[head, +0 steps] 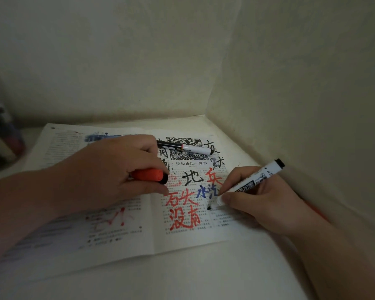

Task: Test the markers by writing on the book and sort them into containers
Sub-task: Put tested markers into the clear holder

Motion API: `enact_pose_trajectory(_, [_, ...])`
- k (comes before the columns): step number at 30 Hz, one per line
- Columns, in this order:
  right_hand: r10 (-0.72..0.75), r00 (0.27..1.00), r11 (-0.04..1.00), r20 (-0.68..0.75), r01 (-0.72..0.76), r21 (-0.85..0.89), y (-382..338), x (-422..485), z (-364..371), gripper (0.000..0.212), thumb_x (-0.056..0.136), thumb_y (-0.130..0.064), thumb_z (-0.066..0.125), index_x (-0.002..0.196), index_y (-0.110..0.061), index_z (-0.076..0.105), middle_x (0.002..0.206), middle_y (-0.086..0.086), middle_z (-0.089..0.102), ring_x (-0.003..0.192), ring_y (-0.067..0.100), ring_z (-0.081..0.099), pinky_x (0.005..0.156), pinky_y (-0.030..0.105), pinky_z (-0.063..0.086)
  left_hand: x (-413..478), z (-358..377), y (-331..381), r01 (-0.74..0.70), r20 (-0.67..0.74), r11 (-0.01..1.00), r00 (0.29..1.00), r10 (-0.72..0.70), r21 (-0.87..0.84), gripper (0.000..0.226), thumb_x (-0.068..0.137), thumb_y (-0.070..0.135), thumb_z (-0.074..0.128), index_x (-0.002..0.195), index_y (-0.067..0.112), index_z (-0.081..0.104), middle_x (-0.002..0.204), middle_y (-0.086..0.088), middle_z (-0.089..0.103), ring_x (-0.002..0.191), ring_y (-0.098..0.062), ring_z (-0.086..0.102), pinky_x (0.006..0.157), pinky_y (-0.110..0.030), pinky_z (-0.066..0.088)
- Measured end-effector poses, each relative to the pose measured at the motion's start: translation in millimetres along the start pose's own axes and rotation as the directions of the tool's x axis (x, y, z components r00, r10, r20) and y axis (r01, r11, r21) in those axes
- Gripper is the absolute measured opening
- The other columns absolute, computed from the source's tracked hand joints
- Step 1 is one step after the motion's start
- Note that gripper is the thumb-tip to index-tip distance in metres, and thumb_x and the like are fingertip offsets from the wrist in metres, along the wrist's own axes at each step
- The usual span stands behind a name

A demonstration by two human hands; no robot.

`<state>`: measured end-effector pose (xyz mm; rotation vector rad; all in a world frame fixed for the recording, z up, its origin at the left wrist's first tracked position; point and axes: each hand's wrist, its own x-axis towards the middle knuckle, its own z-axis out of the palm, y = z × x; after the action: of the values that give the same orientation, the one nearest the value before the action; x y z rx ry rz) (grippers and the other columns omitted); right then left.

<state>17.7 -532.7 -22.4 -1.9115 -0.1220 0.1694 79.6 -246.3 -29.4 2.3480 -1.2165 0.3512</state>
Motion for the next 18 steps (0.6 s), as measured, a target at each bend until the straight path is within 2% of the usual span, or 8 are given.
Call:
enact_pose_trajectory(4, [-0.001, 0.997, 1.0, 0.083, -0.001, 0.016, -1.3, -2.9, -2.7, 0.008, 0.069, -0.012, 0.078, 0.07, -0.009, 0.07, 0.05, 0.011, 0.051, 0.038, 0.015, 0.034, 0.041, 0.019, 0.026, -0.4, 0.0, -1.3, 0.005, 0.006, 1.0, 1.0, -0.005, 0.0, 0.026, 0.09, 0.059, 0.056, 0.107, 0.042, 0.066, 0.094, 0.023, 0.048, 0.082, 0.008, 0.052, 0.072, -0.005, 0.036])
enact_pose_trajectory(8, [-0.008, 0.989, 0.999, 0.145, 0.014, -0.037, -3.1, -5.8, -3.3, 0.006, 0.07, -0.01, 0.076, 0.071, -0.008, 0.07, 0.051, 0.006, 0.054, 0.04, 0.013, 0.037, 0.04, 0.017, 0.029, -0.8, 0.2, -1.6, 0.002, -0.007, 1.0, 1.0, -0.002, -0.002, 0.026, 0.092, 0.058, 0.055, 0.11, 0.042, 0.065, 0.097, 0.023, 0.05, 0.084, 0.005, 0.055, 0.069, -0.009, 0.038])
enact_pose_trajectory(11, [-0.017, 0.999, 1.0, 0.029, 0.017, 0.008, -0.1, -3.2, -1.1, 0.007, 0.07, -0.01, 0.073, 0.069, -0.007, 0.067, 0.051, 0.012, 0.048, 0.041, 0.016, 0.034, 0.041, 0.018, 0.026, -0.9, 1.1, -2.4, -0.01, -0.024, 1.0, 1.0, 0.009, -0.025, 0.026, 0.092, 0.055, 0.057, 0.112, 0.04, 0.065, 0.1, 0.022, 0.053, 0.087, 0.003, 0.057, 0.072, -0.012, 0.041])
enact_pose_trajectory(14, [-0.043, 0.99, 0.999, -0.135, 0.045, 0.008, 4.3, 0.8, -2.1, 0.01, 0.07, -0.013, 0.072, 0.07, -0.006, 0.066, 0.05, 0.006, 0.047, 0.044, 0.016, 0.034, 0.042, 0.019, 0.026, -0.4, 2.4, -3.2, -0.017, -0.031, 0.999, 0.999, 0.016, -0.049, 0.027, 0.092, 0.054, 0.057, 0.112, 0.038, 0.066, 0.101, 0.022, 0.056, 0.091, 0.003, 0.059, 0.076, -0.013, 0.042])
enact_pose_trajectory(18, [-0.026, 0.987, 0.997, -0.16, 0.015, -0.07, 4.5, 1.8, -1.4, 0.01, 0.069, -0.019, 0.071, 0.071, -0.01, 0.067, 0.052, 0.008, 0.049, 0.044, 0.018, 0.038, 0.042, 0.021, 0.032, -0.4, 4.0, -4.0, -0.008, -0.048, 0.999, 0.999, 0.006, -0.051, 0.024, 0.092, 0.05, 0.061, 0.109, 0.035, 0.069, 0.1, 0.023, 0.059, 0.093, 0.002, 0.06, 0.08, -0.009, 0.041])
